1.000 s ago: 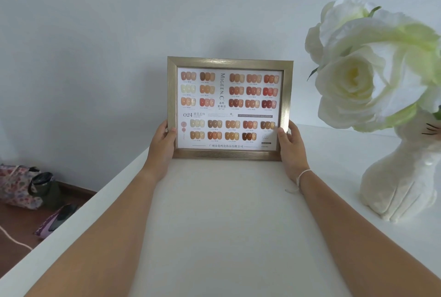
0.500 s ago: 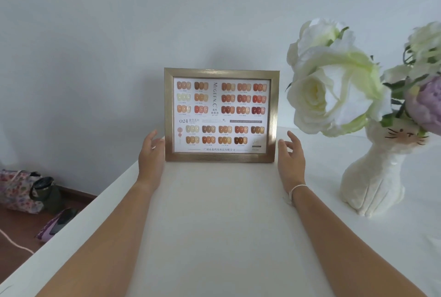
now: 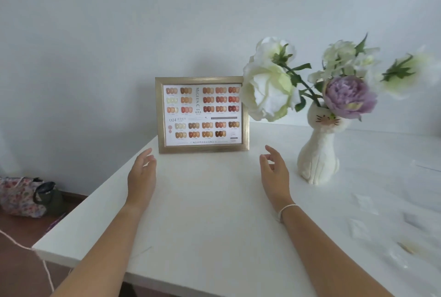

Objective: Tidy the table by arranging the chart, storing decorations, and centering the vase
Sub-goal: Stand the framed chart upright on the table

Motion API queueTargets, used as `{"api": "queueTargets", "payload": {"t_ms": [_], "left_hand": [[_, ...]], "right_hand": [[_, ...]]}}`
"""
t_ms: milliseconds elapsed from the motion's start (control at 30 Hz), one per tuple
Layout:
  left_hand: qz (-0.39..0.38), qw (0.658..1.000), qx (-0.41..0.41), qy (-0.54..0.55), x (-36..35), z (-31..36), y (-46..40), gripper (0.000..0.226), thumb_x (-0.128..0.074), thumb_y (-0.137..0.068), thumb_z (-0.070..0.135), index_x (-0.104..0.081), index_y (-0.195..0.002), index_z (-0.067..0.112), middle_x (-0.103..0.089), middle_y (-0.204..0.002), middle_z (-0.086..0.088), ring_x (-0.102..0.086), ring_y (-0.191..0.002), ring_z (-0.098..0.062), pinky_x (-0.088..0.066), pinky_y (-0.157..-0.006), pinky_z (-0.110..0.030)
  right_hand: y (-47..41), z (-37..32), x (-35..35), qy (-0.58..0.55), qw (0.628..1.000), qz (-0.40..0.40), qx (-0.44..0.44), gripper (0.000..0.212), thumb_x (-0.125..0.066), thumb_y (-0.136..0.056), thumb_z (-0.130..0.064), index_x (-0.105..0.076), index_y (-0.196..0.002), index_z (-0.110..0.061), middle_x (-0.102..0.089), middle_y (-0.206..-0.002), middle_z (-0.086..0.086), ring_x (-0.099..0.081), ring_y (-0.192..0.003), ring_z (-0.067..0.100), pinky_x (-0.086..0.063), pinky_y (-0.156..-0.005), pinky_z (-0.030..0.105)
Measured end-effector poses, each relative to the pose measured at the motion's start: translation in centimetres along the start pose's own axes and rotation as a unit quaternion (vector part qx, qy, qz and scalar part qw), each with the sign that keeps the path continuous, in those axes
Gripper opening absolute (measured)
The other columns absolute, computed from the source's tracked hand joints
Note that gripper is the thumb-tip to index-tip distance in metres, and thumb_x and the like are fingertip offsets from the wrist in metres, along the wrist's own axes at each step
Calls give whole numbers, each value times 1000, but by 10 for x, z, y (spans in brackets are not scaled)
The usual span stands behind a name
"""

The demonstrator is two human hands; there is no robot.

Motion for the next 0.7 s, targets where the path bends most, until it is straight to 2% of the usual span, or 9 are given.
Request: {"api": "queueTargets", "payload": {"t_ms": [200,367,467,533,633,700], "left_hand": [[-50,997,-30,-41,-12,20,49,30,-44,-96,25,-54,-125,25,-54,-118,1,-51,-113,-20,-41,-104,-43],[-104,990,-55,-74,-37,35,82,28,-45,-96,25,-56,-122,26,-57,-120,1,-53,-109,-19,-41,-96,-34],[-135,985,-70,-75,-58,44,101,29,-45,-96,21,-56,-123,25,-58,-121,1,-51,-108,-15,-41,-95,-31],[-160,981,-78,-73,-76,49,114,29,-45,-96,19,-56,-123,24,-59,-119,2,-52,-105,-12,-40,-91,-23],[-205,972,-91,-75,-111,57,136,27,-47,-95,17,-58,-120,23,-61,-115,5,-54,-98,-6,-37,-74,0],[-241,962,-101,-76,-135,63,150,26,-49,-94,16,-60,-117,22,-61,-113,6,-55,-96,-3,-35,-69,6]], "right_hand": [[41,-5,25,24,998,-63,15,33,-49,-92,-28,-50,-125,-30,-53,-107,-4,-50,-74,5,-41,-67,17],[65,-5,51,66,991,-111,30,37,-51,-90,-30,-46,-127,-34,-49,-110,-9,-51,-81,4,-39,-69,11],[74,-7,72,88,987,-126,44,36,-52,-89,-30,-47,-125,-35,-50,-109,-9,-51,-82,6,-39,-72,15],[76,-11,92,122,981,-139,64,35,-53,-89,-29,-49,-124,-33,-51,-108,-10,-52,-82,8,-40,-73,17],[73,-19,130,173,969,-153,86,35,-55,-88,-28,-50,-123,-32,-51,-105,-11,-55,-85,12,-42,-74,19],[68,-24,157,218,960,-145,97,34,-56,-88,-25,-52,-122,-31,-52,-103,-10,-56,-85,14,-42,-77,21]]}}
Point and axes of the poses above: each hand's wrist, its own y-axis away from the middle knuckle, its own x-axis out of the back of the hand, z = x × y, the point moved 4 cm from there along -y, towards the middle knuckle
